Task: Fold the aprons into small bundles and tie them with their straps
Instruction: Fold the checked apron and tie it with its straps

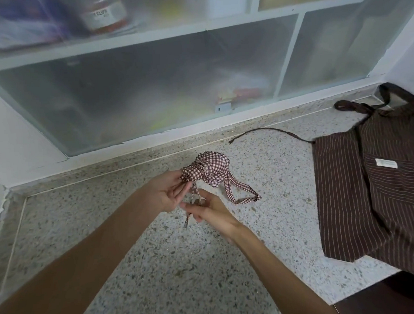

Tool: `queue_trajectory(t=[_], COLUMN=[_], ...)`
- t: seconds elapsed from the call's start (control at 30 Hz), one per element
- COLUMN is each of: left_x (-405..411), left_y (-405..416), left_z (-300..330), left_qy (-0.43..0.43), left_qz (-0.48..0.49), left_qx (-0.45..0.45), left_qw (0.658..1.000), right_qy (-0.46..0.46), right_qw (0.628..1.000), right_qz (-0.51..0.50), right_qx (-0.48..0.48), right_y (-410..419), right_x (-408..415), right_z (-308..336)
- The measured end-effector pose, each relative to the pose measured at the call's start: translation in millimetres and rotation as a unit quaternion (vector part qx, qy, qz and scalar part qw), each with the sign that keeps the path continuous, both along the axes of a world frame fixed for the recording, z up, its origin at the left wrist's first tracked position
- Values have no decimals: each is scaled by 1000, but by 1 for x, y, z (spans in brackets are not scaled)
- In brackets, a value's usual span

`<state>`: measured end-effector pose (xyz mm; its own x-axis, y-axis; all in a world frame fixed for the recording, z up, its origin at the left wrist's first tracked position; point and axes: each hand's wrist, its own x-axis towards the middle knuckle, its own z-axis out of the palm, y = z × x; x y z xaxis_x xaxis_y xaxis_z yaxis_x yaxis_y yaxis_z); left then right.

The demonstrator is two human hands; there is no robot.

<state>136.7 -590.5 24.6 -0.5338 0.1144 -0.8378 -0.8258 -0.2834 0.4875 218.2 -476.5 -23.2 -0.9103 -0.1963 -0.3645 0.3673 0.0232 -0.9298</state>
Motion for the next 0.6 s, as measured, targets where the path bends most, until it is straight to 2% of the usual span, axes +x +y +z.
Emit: queue_trajectory(t=[0.1,0.2,0.33,0.4,0.47,0.53,0.6], left_x=[-4,-7,7,12,16,21,31], left_y=[-4,-15,-10,-3,0,-1,-3], left_z=[1,0,-9,-15,-21,-32,-49], left_qy=[-7,-3,33,89,170,261,317], left_qz=[-6,-27,-58,-86,-120,-157,-181], left_qx=[14,38,14,-8,-50,-102,-146], left_qw=[1000,999,998,992,977,947,920], right_qy=[32,3,1,-5,-32,-58,-99], right_qw=[998,999,995,994,997,998,994], right_qz=[-3,-6,-19,-23,-27,-19,-12], right_qx=[51,45,102,105,62,25,46], right_y=[3,19,31,29,31,35,36], right_x=[-2,5,7,6,8,8,9], right_z=[3,3,-1,-3,-2,-5,-12])
